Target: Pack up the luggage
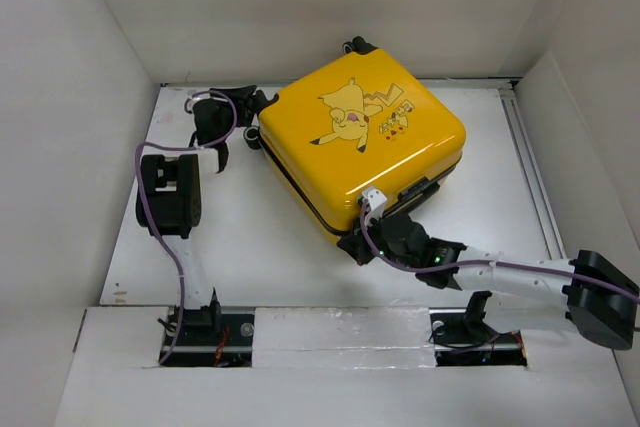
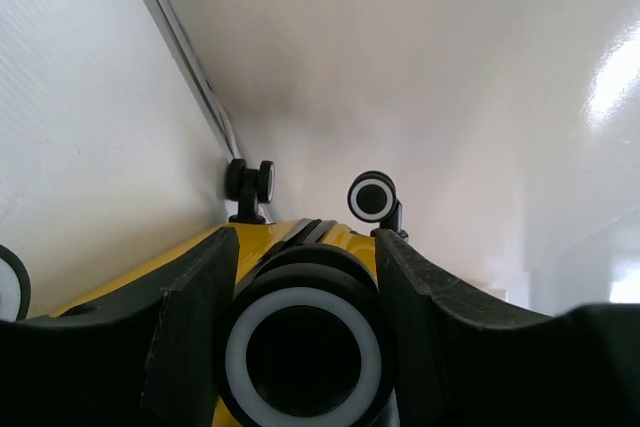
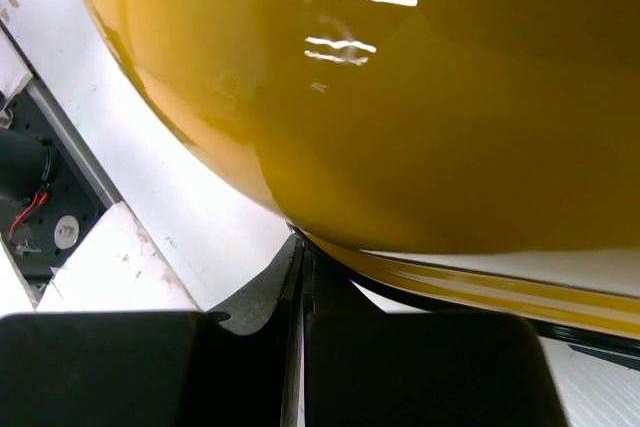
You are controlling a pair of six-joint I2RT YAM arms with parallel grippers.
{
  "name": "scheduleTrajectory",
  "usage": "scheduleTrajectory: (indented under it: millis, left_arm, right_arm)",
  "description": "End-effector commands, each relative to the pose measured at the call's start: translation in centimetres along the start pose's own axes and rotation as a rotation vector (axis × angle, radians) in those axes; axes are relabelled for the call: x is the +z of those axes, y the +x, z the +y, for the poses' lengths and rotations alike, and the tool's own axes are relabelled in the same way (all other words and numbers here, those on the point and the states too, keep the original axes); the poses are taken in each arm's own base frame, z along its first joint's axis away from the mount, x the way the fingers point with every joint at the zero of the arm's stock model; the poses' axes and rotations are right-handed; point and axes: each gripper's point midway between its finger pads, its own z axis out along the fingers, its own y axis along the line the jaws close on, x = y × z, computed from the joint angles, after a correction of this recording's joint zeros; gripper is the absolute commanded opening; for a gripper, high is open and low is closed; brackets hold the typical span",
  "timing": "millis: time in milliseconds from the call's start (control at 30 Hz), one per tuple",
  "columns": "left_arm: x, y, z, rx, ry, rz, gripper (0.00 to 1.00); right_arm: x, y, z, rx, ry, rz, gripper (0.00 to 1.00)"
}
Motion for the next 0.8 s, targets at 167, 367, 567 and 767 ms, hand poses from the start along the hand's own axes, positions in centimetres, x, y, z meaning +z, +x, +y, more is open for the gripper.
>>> scheduleTrajectory:
  millis: [167, 367, 567, 767]
  left_arm:
    - [-2.1, 0.7, -6.2, 0.053, 0.248, 0.006, 0.0]
    - [-7.7, 0.8, -5.6, 0.139, 0.292, -0.057, 0.0]
    - [-13.6, 2.1, -1.3, 0.169, 0.234, -0.085, 0.0]
    - [-19.9, 5.4, 0.3, 0.236, 0.23, -0.061, 0.0]
  right_arm:
    - [-0.1, -4.5, 2.4, 0.01, -0.055, -0.118, 0.0]
    - [-1.4, -8.5, -1.0, 0.03, -0.041, -0.188, 0.0]
    - [-3.4, -12.3, -7.3, 0.01, 0.089, -0.22, 0.0]
    - [-3.3, -13.7, -9.5, 0.019, 0.11, -0.233, 0.0]
